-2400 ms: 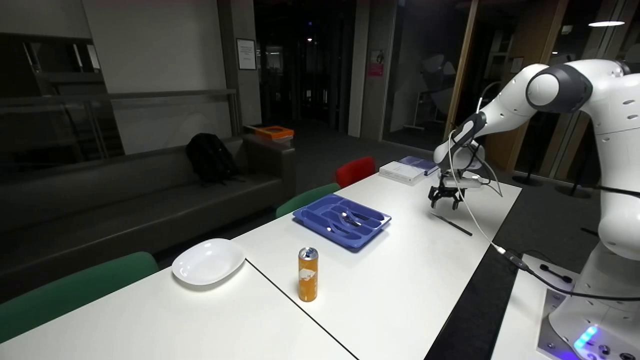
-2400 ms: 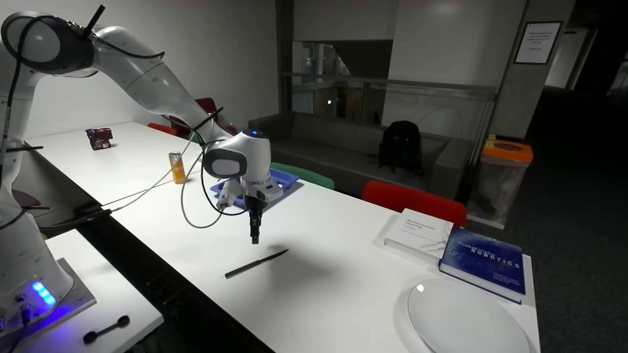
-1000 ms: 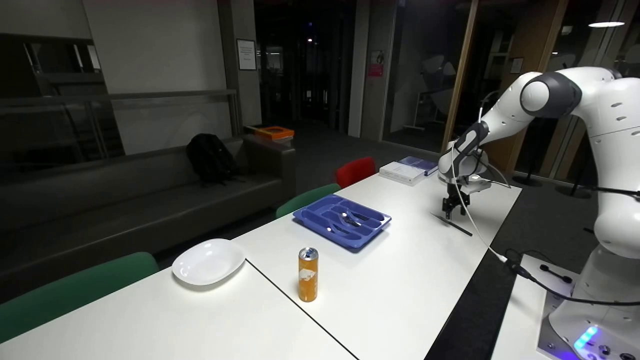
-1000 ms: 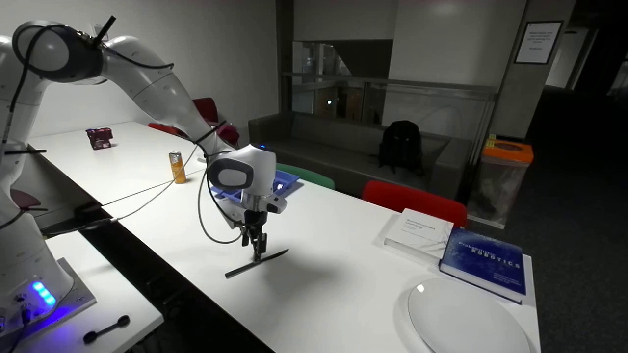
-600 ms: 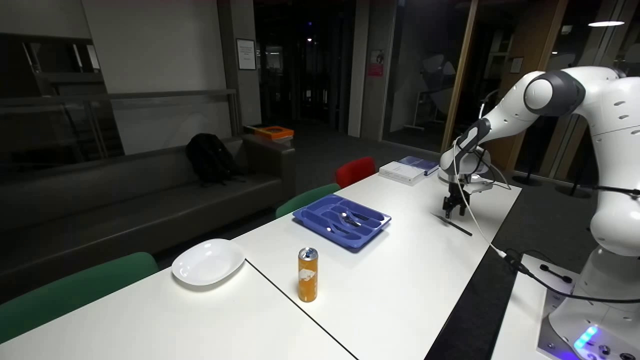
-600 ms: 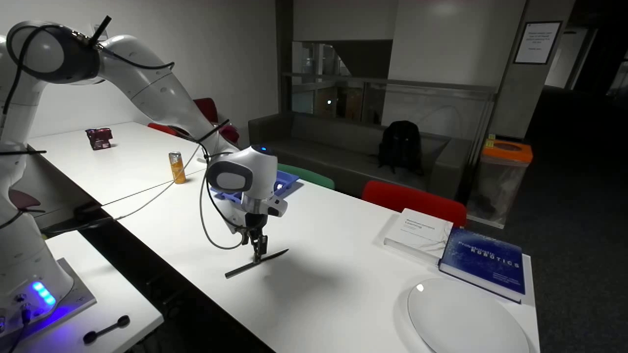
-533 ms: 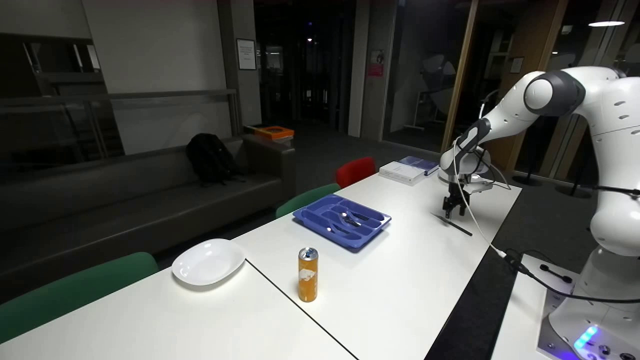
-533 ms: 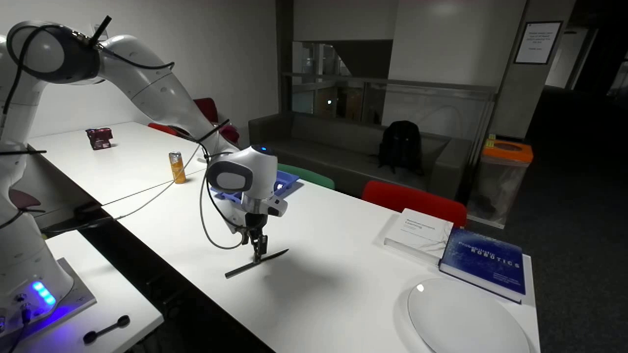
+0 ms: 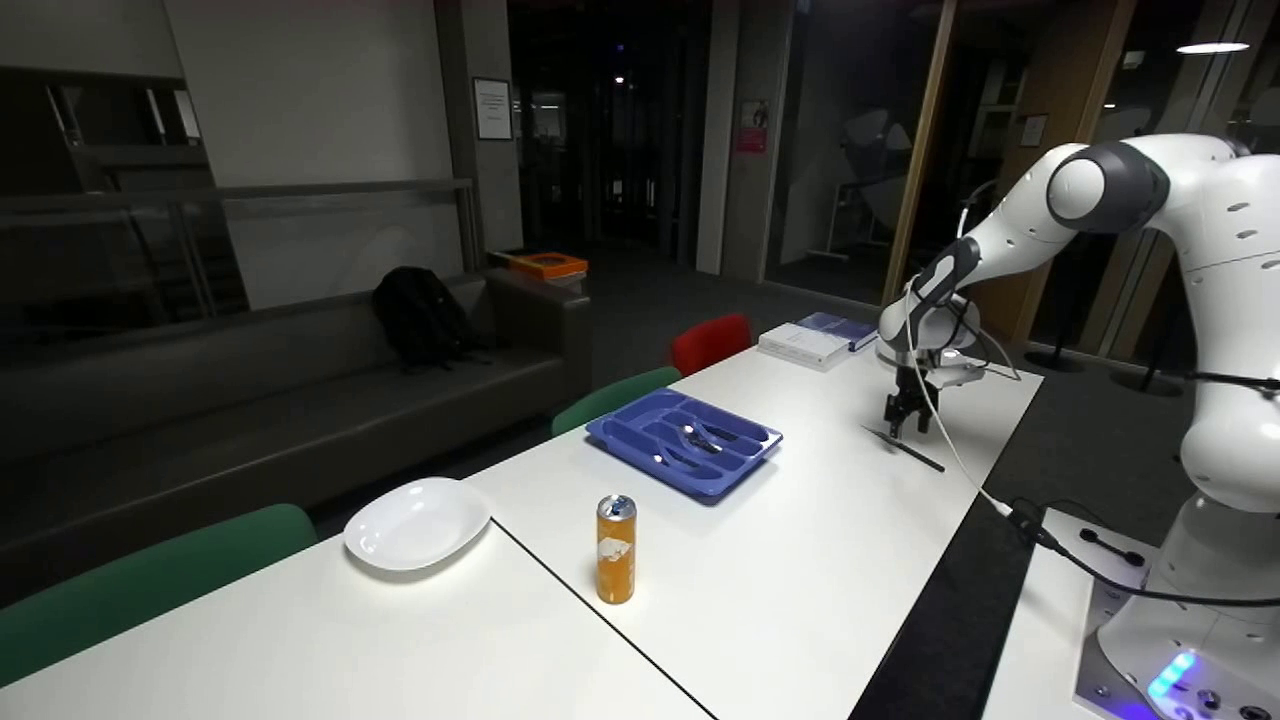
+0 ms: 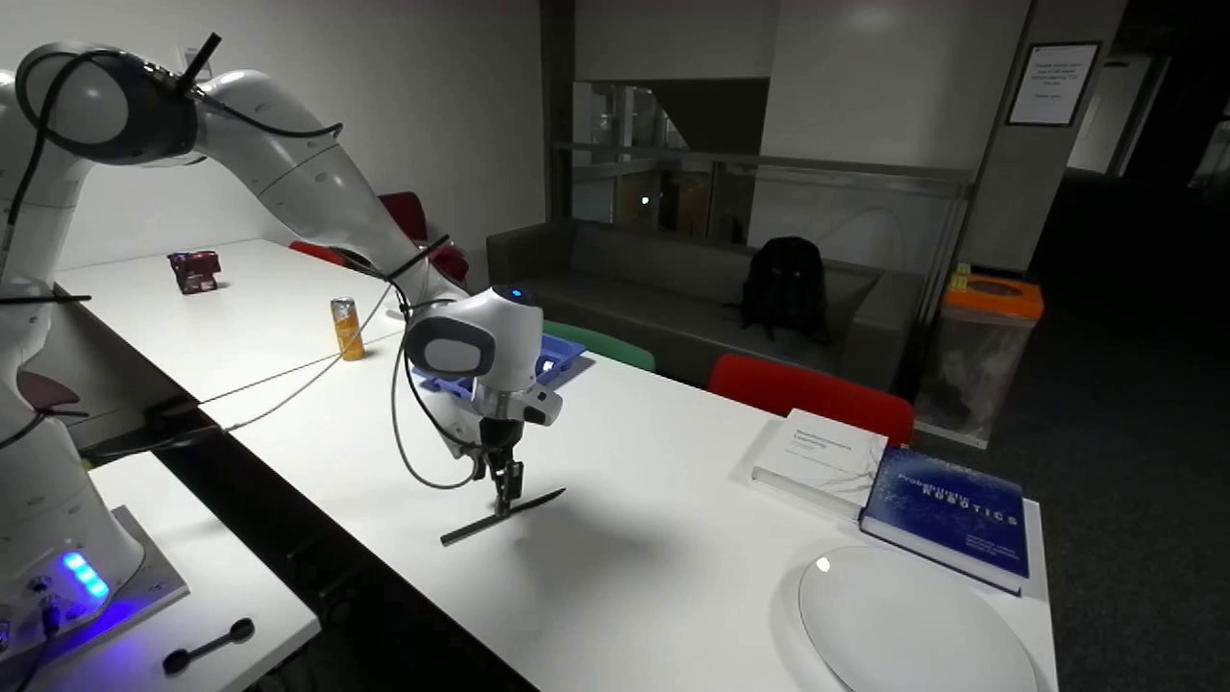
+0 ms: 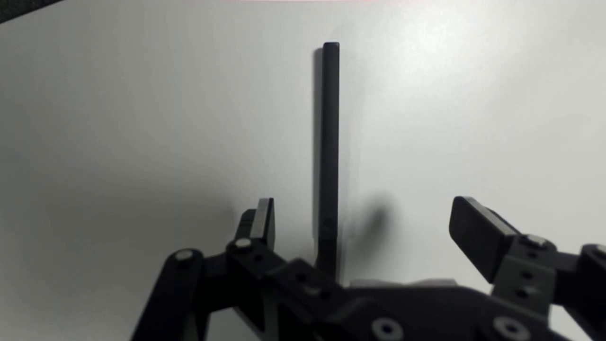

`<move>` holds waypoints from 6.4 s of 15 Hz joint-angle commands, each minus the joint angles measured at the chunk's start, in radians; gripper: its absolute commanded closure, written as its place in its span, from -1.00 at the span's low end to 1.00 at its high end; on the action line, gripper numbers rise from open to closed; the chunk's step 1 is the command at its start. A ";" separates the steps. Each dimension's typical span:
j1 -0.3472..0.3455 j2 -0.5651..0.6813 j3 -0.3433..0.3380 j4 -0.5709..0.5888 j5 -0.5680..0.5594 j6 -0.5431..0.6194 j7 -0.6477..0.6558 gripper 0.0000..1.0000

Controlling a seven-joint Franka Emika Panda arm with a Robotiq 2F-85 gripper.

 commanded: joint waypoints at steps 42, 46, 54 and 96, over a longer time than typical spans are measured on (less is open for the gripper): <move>-0.029 0.031 0.001 -0.084 0.055 0.218 0.042 1.00; -0.020 0.008 0.000 -0.118 0.048 0.263 0.045 1.00; -0.053 -0.078 0.011 -0.196 0.067 0.312 0.016 0.86; 0.024 0.033 -0.081 -0.056 -0.166 0.176 0.068 -1.00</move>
